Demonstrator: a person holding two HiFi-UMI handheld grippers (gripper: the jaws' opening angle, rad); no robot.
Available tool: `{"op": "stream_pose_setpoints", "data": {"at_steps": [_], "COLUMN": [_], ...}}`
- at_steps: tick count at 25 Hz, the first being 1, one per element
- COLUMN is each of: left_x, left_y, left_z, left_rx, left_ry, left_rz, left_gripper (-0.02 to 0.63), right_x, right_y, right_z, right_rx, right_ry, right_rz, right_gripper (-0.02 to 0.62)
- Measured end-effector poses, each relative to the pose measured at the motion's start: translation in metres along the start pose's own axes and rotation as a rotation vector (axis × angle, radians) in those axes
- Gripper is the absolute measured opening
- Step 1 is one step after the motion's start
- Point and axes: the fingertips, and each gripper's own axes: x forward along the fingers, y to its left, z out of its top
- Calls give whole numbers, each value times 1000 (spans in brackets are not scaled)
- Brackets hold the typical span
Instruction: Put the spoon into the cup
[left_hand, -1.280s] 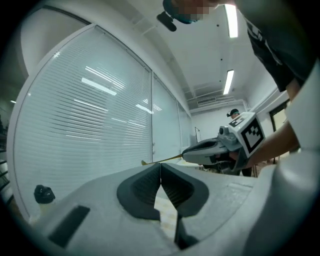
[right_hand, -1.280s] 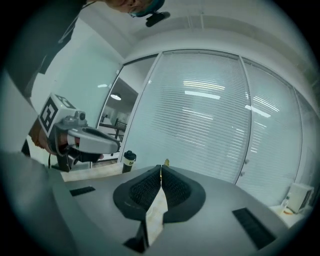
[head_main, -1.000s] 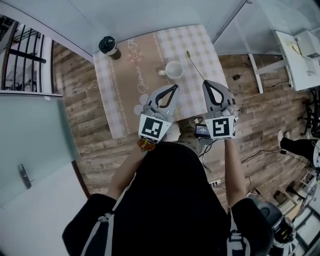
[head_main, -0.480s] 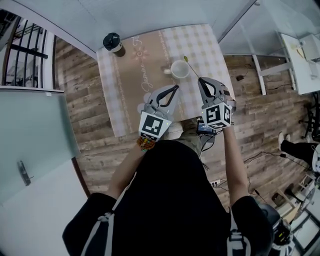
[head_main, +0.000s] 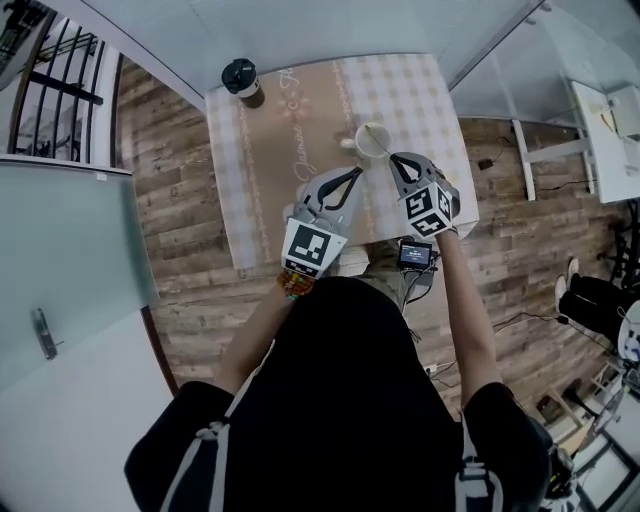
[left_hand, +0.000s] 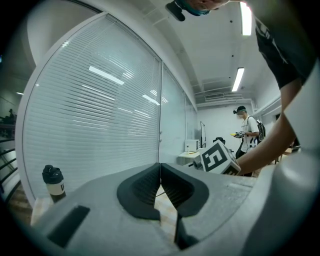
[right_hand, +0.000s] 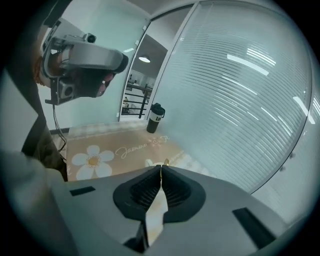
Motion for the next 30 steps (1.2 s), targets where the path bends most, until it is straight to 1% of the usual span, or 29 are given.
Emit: {"op": "stream_pose_setpoints", "data": {"at_steps": [3, 9, 12, 15, 17, 25, 30], "left_x": [-4, -7, -8, -9, -11, -12, -14], "left_y": [2, 9, 10, 13, 17, 23, 26], "left_z": [-3, -5, -7, -9, -11, -18, -18], "left_rx": [1, -3, -6, -13, -17, -41, -44], "left_ry": [8, 12, 15, 21, 25, 31, 28], "left_rz": [0, 6, 2, 5, 14, 29, 37], "left_gripper": [17, 17, 17, 17, 17, 17, 17], "right_x": [15, 39, 48, 53, 57, 70, 74], "right_y": [5, 9, 11, 11, 13, 21, 22], "right_z": [-10, -27, -34, -39, -41, -45, -42], "right_rx": [53, 104, 181, 259, 292, 301, 304], "right_ry": [23, 74, 79, 79, 83, 109, 105], "right_rz": [35, 64, 79, 75, 75, 92, 97], "right_gripper": [11, 11, 11, 11, 11, 11, 11]}}
